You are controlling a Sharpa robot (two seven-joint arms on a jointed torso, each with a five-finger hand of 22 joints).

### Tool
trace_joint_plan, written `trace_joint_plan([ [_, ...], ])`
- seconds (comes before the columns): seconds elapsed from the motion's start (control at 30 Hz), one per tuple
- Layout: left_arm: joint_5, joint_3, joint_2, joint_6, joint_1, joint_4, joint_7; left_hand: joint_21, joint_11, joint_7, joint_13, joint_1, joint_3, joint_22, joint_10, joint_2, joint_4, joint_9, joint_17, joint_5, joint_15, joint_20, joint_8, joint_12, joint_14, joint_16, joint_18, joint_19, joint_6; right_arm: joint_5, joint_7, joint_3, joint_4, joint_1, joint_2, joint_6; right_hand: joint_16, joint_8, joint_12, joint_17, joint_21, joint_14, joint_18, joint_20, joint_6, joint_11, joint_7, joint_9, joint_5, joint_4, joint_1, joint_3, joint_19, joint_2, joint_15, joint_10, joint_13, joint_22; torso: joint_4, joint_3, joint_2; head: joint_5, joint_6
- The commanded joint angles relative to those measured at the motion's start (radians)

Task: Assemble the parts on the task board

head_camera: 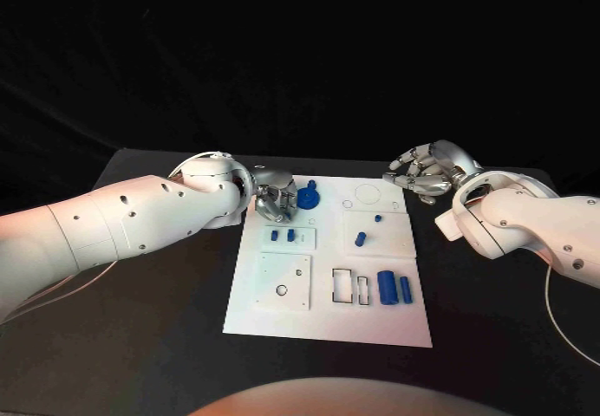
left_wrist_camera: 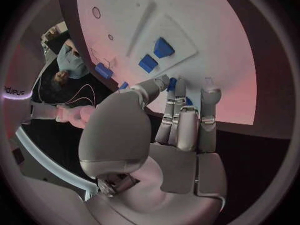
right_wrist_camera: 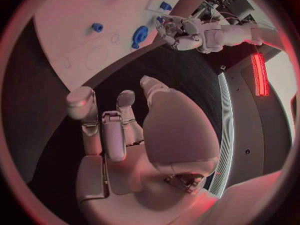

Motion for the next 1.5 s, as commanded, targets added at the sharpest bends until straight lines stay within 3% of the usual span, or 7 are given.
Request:
trace_joint_plan([
  [0.03,-0.033,-0.001,0.006,0.029,-0.002,-0.002,-0.019,0.002,-0.001,-0.003,0.003,-0.008,-0.006,0.042,0.007,0.004,0.0,0.002,0.005,-0.008,-0.002,0.002,-0.007,-0.002,0.01,0.007,-0.015,0.007,-0.001,-0.005,0.006,0.0,0.0,-0.001,0.001,0.008,-0.007,0.006,0.001,0.077,-0.002,0.05,0.019,0.002,-0.003,-0.001,-0.001,-0.002,0.005,-0.001,-0.008,0.006,-0.003,-0.004,-0.001,0.007,-0.001,0.001,0.0006,0.0001,-0.001,0.001,0.0],
  [0.27,-0.05,-0.002,0.007,0.034,-0.002,-0.006,-0.031,0.0,0.0,-0.003,0.004,-0.01,-0.01,0.041,0.005,0.002,0.002,0.003,0.004,-0.01,-0.002,0.001,-0.009,-0.004,0.01,0.007,-0.014,0.007,-0.002,-0.005,0.006,0.0,0.0,-0.001,0.001,0.009,-0.007,0.006,0.001,0.077,-0.002,0.05,0.019,0.002,-0.003,-0.001,-0.001,-0.002,0.005,-0.001,-0.008,0.006,-0.003,-0.004,-0.001,0.007,-0.001,0.001,0.0004,-0.0003,-0.001,0.002,0.0],
  [0.6,-0.046,-0.002,0.006,0.009,-0.002,-0.006,-0.032,-0.013,0.01,0.012,0.011,-0.026,-0.031,0.038,-0.007,-0.017,0.021,-0.002,-0.001,0.015,0.006,0.006,-0.052,-0.017,0.008,0.008,-0.016,0.012,-0.064,-0.005,0.006,0.0,0.0,-0.001,0.001,0.009,-0.007,0.006,0.001,0.077,-0.002,0.05,0.019,0.002,-0.003,-0.001,-0.001,-0.002,0.005,-0.001,-0.008,0.006,-0.003,-0.004,-0.001,0.007,-0.001,0.001,0.0001,-0.0002,0.0,0.002,0.001],
  [1.07,-0.043,-0.002,0.0,0.002,-0.003,-0.008,-0.044,-0.024,0.008,0.012,0.021,-0.027,-0.049,0.037,-0.015,-0.028,0.035,-0.014,-0.007,0.026,0.006,0.007,-0.088,-0.024,0.004,0.007,-0.014,0.017,-0.14,-0.007,0.004,0.0,-0.002,-0.001,-0.001,0.014,-0.009,0.007,-0.009,0.072,-0.014,0.049,0.021,0.002,-0.006,-0.001,-0.001,-0.003,0.004,-0.001,-0.009,0.008,-0.007,-0.01,-0.001,-0.001,-0.017,-0.006,-0.0001,-0.0001,-0.001,0.004,0.002],
  [1.2,-0.039,-0.002,-0.006,-0.004,-0.004,-0.007,-0.044,-0.028,0.007,0.007,0.025,-0.026,-0.059,0.037,-0.017,-0.032,0.04,-0.023,-0.01,0.029,0.004,0.006,-0.103,-0.027,0.002,0.007,-0.014,0.019,-0.176,-0.01,0.005,0.0,-0.004,-0.001,-0.003,0.022,-0.016,0.009,-0.062,0.062,-0.042,0.044,0.026,0.003,-0.013,0.002,0.001,-0.005,0.001,-0.002,-0.006,0.01,-0.02,-0.018,0.001,-0.054,-0.085,-0.022,-0.0001,-0.0004,-0.001,0.003,0.003],
  [1.3,-0.031,-0.002,-0.015,-0.015,-0.004,-0.002,-0.04,-0.035,0.006,0.0,0.03,-0.028,-0.084,0.037,-0.025,-0.039,0.048,-0.031,-0.01,0.052,0.004,0.006,-0.114,-0.031,0.002,0.008,-0.014,0.019,-0.207,-0.015,0.005,0.0,-0.007,-0.001,-0.004,0.035,-0.026,0.014,-0.114,0.044,-0.052,0.036,0.027,0.005,-0.019,0.005,0.004,-0.008,-0.004,-0.002,0.0,0.017,-0.023,-0.024,0.004,-0.093,-0.135,-0.026,0.0005,-0.0004,-0.001,0.003,0.004],
  [1.5,-0.011,-0.001,-0.038,-0.037,-0.004,0.01,-0.032,-0.047,0.012,0.003,0.034,-0.023,-0.116,0.036,-0.048,-0.04,0.057,-0.033,-0.032,0.068,0.008,0.008,-0.109,-0.038,-0.008,0.003,-0.014,0.016,-0.214,-0.035,0.003,0.0,-0.01,-0.001,-0.008,0.07,-0.032,0.03,-0.21,0.037,-0.054,0.035,0.026,0.007,-0.015,0.007,0.005,-0.016,-0.021,-0.003,0.01,0.035,-0.015,-0.032,0.005,-0.104,-0.214,-0.022,0.0002,-0.0002,-0.001,0.001,0.004],
])
